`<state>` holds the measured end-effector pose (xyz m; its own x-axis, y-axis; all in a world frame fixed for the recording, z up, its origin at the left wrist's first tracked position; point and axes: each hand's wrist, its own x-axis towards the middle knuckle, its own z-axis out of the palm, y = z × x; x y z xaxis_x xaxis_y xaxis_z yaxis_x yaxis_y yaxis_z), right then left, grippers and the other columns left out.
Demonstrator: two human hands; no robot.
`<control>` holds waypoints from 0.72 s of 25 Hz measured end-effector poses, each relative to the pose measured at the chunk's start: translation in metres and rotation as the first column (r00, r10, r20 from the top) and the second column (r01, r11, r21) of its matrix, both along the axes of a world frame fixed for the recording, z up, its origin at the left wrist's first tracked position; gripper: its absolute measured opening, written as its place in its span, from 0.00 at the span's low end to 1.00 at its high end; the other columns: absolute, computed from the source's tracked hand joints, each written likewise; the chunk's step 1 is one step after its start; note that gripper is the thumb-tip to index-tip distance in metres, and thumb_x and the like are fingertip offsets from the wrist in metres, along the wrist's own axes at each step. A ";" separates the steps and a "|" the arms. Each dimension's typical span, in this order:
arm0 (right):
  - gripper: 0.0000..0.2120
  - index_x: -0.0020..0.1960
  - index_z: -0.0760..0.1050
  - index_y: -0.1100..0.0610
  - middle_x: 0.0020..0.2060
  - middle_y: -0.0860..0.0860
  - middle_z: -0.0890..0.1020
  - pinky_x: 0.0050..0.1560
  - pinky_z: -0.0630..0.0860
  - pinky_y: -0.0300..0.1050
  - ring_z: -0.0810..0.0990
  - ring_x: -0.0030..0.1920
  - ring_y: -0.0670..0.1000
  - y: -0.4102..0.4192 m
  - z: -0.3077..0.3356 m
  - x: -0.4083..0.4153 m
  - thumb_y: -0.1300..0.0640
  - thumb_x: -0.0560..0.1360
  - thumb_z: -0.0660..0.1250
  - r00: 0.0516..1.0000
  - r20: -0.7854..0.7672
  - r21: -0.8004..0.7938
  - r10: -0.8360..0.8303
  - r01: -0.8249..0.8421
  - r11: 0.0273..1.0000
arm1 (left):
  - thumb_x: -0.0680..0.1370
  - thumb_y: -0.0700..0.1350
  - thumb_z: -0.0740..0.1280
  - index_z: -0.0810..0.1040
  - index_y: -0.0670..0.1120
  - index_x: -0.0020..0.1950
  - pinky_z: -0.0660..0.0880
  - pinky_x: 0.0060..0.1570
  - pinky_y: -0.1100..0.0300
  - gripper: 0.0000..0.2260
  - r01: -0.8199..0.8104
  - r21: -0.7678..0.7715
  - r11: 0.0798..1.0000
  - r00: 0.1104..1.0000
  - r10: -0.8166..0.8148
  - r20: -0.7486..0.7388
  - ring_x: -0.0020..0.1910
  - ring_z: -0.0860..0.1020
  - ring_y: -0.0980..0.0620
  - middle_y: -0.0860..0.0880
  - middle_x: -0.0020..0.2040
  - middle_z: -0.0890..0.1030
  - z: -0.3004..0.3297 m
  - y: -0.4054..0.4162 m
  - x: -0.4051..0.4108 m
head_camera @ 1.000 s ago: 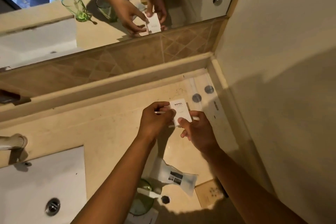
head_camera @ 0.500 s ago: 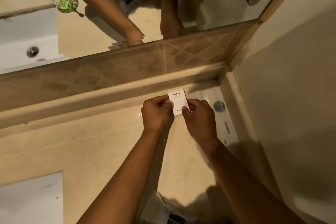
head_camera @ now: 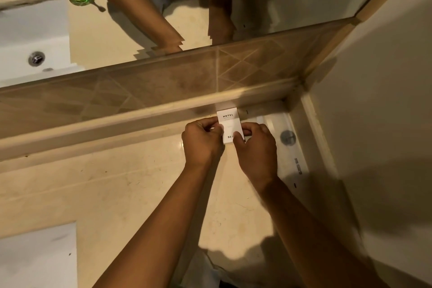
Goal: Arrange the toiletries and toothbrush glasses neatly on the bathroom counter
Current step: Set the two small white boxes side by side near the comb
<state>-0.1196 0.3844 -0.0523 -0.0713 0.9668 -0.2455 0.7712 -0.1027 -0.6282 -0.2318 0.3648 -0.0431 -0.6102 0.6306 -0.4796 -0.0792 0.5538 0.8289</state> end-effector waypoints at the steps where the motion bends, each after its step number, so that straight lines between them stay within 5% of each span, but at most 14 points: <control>1: 0.13 0.61 0.77 0.52 0.59 0.51 0.80 0.60 0.79 0.50 0.80 0.57 0.50 0.000 0.000 -0.001 0.48 0.79 0.66 1.000 0.001 -0.003 -0.003 0.003 1.000 | 0.76 0.39 0.68 0.88 0.47 0.51 0.85 0.46 0.50 0.09 -0.008 0.007 1.000 1.000 0.008 0.007 0.43 0.87 0.53 0.51 0.46 0.88 0.000 0.001 0.000; 5: 0.18 0.67 0.74 0.52 0.62 0.51 0.78 0.62 0.78 0.50 0.78 0.58 0.50 -0.001 0.007 0.000 0.47 0.79 0.66 1.000 -0.018 -0.037 -0.022 0.021 0.999 | 0.76 0.41 0.69 0.86 0.47 0.48 0.83 0.47 0.57 0.06 0.036 -0.019 0.999 0.997 -0.037 -0.071 0.42 0.85 0.53 0.53 0.41 0.86 0.016 0.000 0.000; 8: 0.20 0.68 0.71 0.51 0.64 0.51 0.76 0.61 0.79 0.48 0.78 0.60 0.51 -0.013 0.021 0.009 0.48 0.78 0.68 0.997 -0.071 -0.034 -0.024 0.022 0.999 | 0.78 0.43 0.67 0.80 0.54 0.39 0.82 0.49 0.49 0.09 0.089 -0.024 0.996 0.988 -0.091 -0.128 0.43 0.84 0.46 0.53 0.39 0.83 0.034 -0.012 -0.004; 14: 0.11 0.61 0.76 0.49 0.55 0.47 0.82 0.60 0.80 0.51 0.82 0.54 0.47 -0.079 0.054 0.057 0.52 0.79 0.67 0.976 -0.197 -0.110 0.087 -0.110 0.988 | 0.79 0.42 0.66 0.84 0.48 0.46 0.83 0.50 0.47 0.07 0.128 -0.020 0.992 0.983 -0.129 -0.130 0.41 0.85 0.49 0.50 0.44 0.85 0.083 -0.090 -0.024; 18: 0.06 0.54 0.81 0.51 0.46 0.44 0.83 0.49 0.77 0.34 0.82 0.48 0.45 -0.146 0.073 0.089 0.57 0.78 0.67 0.957 -0.178 -0.108 0.230 -0.251 0.962 | 0.80 0.39 0.65 0.84 0.44 0.47 0.77 0.37 0.57 0.09 0.053 0.049 0.997 0.986 -0.044 -0.160 0.31 0.80 0.52 0.46 0.36 0.84 0.130 -0.185 -0.030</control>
<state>-0.0309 0.2383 0.0210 -0.3472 0.8771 -0.3319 0.6717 -0.0144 -0.7406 -0.2619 0.1800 0.0870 -0.6441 0.6834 -0.3438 0.0818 0.5084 0.8572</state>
